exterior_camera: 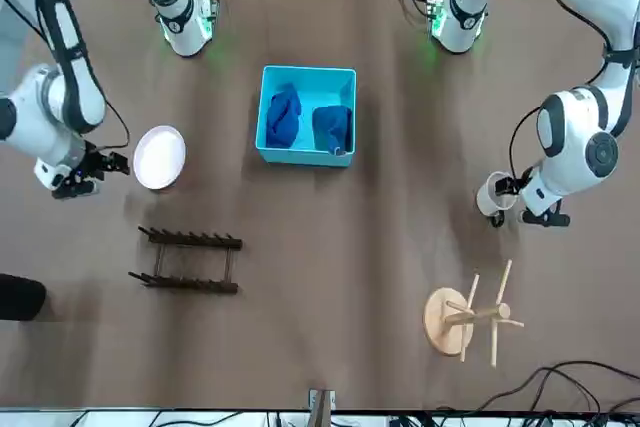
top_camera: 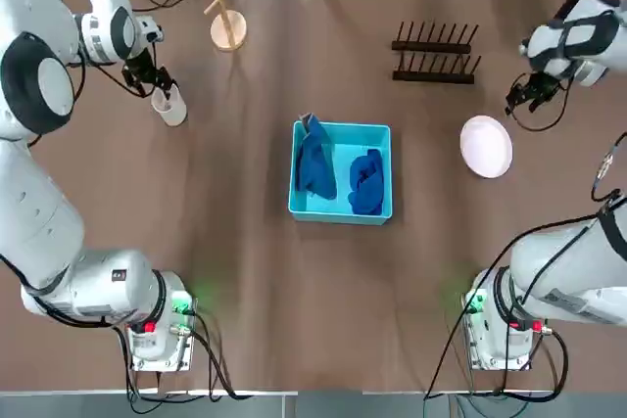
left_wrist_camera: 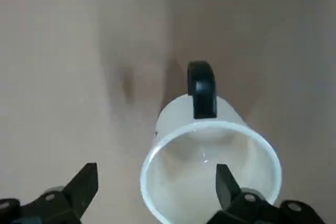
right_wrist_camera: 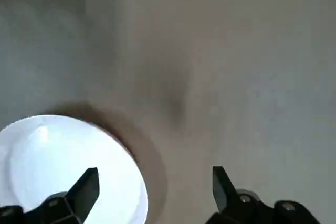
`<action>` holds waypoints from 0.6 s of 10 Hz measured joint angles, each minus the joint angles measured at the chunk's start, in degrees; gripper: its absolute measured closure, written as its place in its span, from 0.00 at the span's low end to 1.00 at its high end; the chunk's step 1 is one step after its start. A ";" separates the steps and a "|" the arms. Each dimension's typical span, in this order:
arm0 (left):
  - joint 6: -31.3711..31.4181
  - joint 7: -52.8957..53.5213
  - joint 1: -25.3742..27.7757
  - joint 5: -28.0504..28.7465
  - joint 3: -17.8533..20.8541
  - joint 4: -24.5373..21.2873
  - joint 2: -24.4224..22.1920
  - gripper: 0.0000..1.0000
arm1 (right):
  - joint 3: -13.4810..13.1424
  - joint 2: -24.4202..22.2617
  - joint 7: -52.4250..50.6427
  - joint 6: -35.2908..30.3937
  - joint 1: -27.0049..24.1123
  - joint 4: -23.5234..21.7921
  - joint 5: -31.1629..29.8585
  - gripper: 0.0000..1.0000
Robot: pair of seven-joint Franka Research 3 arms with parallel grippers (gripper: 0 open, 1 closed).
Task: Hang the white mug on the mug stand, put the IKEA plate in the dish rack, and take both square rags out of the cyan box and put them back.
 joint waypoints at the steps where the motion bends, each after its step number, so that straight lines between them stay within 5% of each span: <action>1: 0.14 0.07 -0.01 0.00 -0.03 -0.36 0.13 0.04 | 0.02 1.32 0.00 2.39 0.00 -0.69 0.00 0.05; 6: 3.92 0.09 -0.07 0.00 -0.11 -0.59 1.42 0.79 | 0.33 3.09 -0.01 7.72 0.33 -2.66 0.00 0.06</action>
